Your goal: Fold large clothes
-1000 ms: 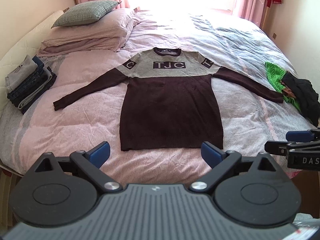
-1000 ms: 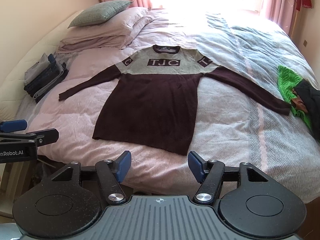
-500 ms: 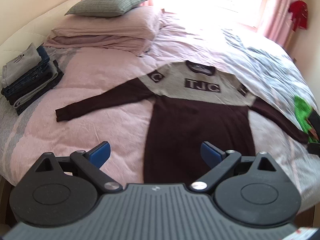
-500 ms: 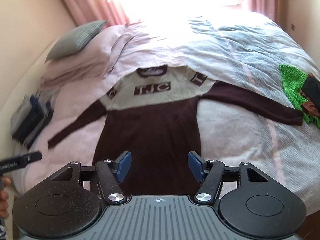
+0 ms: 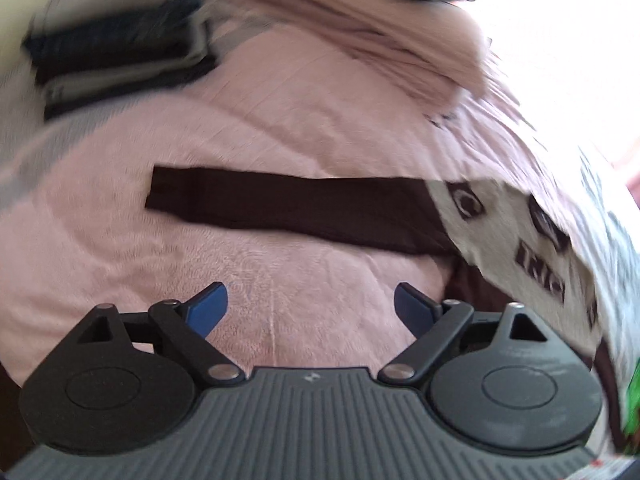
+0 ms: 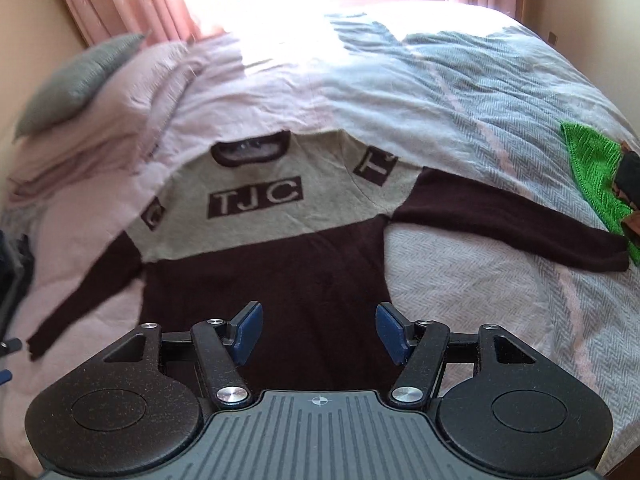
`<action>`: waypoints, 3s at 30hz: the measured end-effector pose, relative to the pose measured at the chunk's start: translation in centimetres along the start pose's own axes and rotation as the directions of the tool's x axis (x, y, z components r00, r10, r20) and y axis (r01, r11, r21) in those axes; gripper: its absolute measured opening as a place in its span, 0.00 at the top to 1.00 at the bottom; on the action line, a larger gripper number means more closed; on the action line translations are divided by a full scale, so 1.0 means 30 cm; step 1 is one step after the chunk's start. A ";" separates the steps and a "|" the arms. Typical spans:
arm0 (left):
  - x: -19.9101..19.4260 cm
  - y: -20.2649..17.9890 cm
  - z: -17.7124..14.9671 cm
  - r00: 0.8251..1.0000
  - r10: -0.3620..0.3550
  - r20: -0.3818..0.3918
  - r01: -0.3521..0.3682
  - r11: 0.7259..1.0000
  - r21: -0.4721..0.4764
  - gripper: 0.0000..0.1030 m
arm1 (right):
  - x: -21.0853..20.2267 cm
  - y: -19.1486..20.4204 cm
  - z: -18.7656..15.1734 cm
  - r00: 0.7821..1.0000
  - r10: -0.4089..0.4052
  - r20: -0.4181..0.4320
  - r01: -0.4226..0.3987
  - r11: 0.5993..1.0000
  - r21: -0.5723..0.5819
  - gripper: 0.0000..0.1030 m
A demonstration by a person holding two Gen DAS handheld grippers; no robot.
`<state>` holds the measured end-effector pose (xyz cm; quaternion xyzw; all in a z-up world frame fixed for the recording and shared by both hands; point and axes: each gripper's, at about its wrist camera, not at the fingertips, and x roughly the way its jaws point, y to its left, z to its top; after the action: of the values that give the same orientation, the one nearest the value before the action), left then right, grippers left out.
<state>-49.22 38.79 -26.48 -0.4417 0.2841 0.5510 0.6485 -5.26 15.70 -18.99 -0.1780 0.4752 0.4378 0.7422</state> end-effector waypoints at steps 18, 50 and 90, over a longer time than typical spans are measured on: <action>0.458 0.374 0.045 0.992 -0.083 0.093 0.123 0.770 -0.626 0.60 | 0.365 -0.009 -0.113 0.983 -0.112 -0.142 0.113 0.994 -0.004 0.42; 0.418 -0.726 -0.295 0.991 -0.135 -0.008 0.106 0.736 0.668 0.72 | 0.416 -0.512 0.117 0.992 0.104 0.070 -0.121 0.934 0.337 0.60; 0.485 -0.684 -0.130 0.983 -0.176 0.048 0.062 0.571 0.819 0.91 | 0.638 -0.342 0.239 0.959 0.027 0.283 -0.098 0.966 0.241 0.86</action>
<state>-25.57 42.03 -35.35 -0.0782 0.4337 0.3408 0.8304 10.26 24.10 -33.56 -0.0037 0.4239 0.4177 0.8036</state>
